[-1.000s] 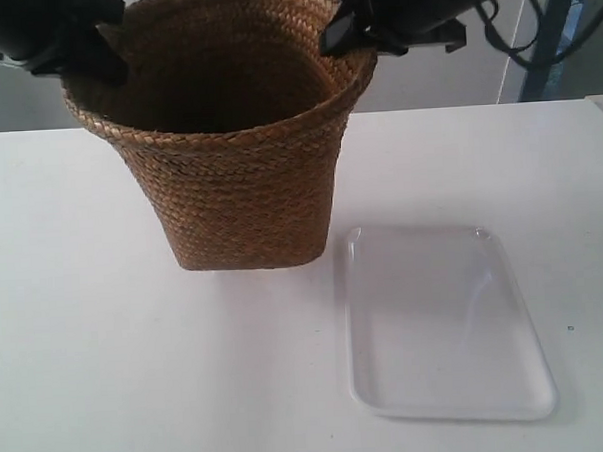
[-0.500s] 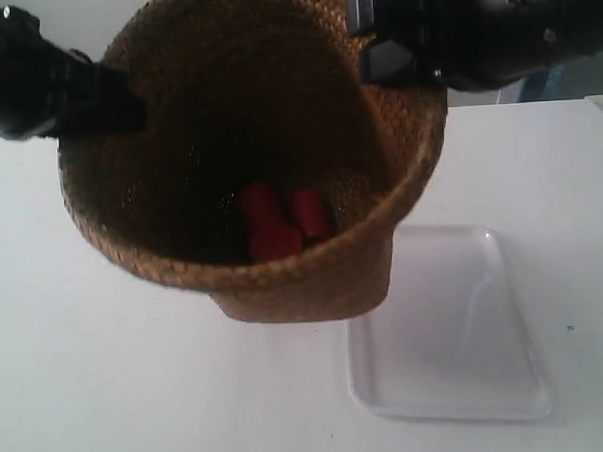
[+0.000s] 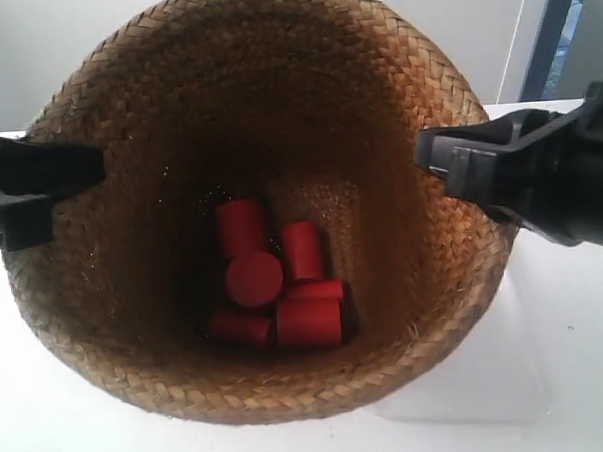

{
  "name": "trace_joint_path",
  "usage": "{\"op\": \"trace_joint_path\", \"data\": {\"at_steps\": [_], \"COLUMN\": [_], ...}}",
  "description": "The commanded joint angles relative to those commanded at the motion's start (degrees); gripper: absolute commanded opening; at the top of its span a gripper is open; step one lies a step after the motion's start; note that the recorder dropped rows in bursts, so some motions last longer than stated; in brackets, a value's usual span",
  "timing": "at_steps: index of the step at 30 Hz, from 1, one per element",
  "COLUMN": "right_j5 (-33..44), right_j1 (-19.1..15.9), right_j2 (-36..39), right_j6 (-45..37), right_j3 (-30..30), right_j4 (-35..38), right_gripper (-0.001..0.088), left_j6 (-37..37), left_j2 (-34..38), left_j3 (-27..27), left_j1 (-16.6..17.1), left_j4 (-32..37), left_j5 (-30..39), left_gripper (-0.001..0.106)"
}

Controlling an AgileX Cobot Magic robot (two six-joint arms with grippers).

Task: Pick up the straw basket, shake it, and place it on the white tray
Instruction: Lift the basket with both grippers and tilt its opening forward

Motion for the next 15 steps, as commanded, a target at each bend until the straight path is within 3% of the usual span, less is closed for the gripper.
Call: {"op": "trace_joint_path", "data": {"at_steps": [3, 9, 12, 15], "right_j5": [0.15, 17.08, 14.03, 9.33], "right_j1": [0.00, 1.31, 1.41, -0.49], "right_j2": [2.11, -3.02, -4.53, 1.81], "right_j6": [1.81, 2.85, 2.54, 2.85], "right_j3": [0.16, -3.46, -2.94, -2.20], "right_j4": [0.55, 0.86, -1.30, -11.60], "right_gripper": [0.0000, 0.0000, 0.0000, 0.0000], "left_j6": [0.21, 0.07, 0.07, -0.23], "left_j2": [-0.02, -6.19, -7.27, -4.14], "left_j3": [0.44, 0.23, 1.11, 3.39], "left_j1": [0.00, 0.00, 0.00, 0.00], "left_j4": [0.00, -0.11, -0.11, -0.22], "left_j5": [-0.03, 0.87, 0.95, -4.72], "left_gripper": [0.000, 0.000, 0.000, 0.000]}}
